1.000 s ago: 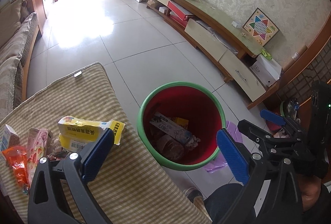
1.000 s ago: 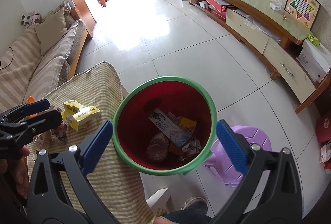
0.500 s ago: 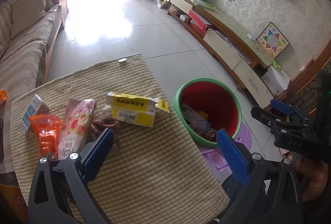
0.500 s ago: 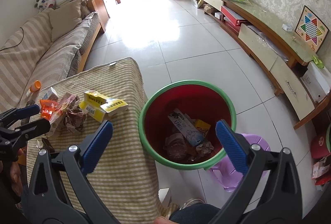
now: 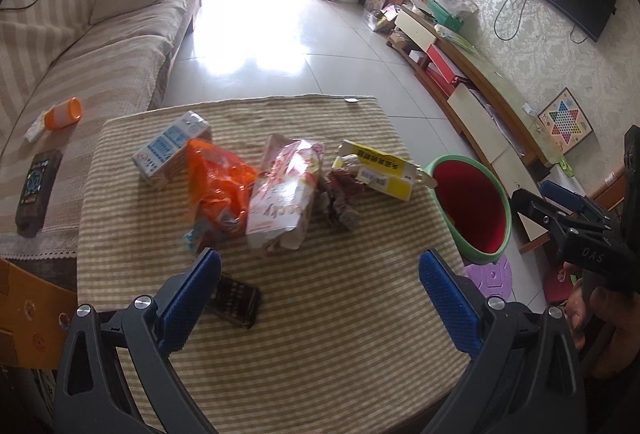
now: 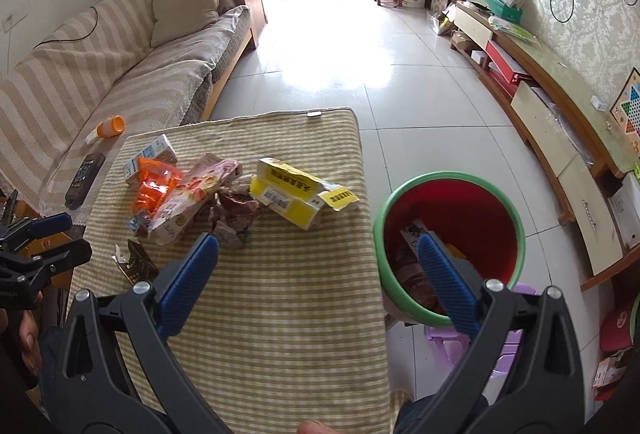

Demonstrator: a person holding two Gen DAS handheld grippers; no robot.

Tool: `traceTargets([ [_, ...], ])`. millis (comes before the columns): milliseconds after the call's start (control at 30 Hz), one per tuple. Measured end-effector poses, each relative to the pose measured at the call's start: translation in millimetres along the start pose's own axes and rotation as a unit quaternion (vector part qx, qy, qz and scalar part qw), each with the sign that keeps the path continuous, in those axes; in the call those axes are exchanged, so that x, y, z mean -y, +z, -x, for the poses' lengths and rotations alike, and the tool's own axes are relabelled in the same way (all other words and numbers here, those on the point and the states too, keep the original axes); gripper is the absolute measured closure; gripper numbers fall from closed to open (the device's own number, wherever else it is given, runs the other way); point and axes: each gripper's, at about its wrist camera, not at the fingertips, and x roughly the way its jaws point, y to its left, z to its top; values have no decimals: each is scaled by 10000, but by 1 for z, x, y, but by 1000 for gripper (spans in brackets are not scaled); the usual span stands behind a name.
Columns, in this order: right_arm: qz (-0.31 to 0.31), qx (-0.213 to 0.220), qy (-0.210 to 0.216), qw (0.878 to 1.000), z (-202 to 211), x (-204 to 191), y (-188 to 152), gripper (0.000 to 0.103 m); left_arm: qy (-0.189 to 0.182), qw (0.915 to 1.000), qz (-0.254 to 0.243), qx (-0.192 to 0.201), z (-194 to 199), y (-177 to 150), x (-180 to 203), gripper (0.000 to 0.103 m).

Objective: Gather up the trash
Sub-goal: 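Move both open tools back over the table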

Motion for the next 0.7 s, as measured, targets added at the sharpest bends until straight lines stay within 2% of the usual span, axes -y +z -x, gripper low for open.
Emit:
traceTargets([
  [200, 235, -97, 215, 9994, -12, -43, -2, 5, 165, 9994, 311, -13, 6, -15, -48, 8],
  [367, 331, -260, 293, 9987, -31, -66, -4, 5, 175, 9981, 597, 18, 1, -11, -77, 8],
  [700, 216, -548, 305, 9978, -76, -74, 5, 5, 97, 9971, 750, -61, -31, 15, -101, 8],
])
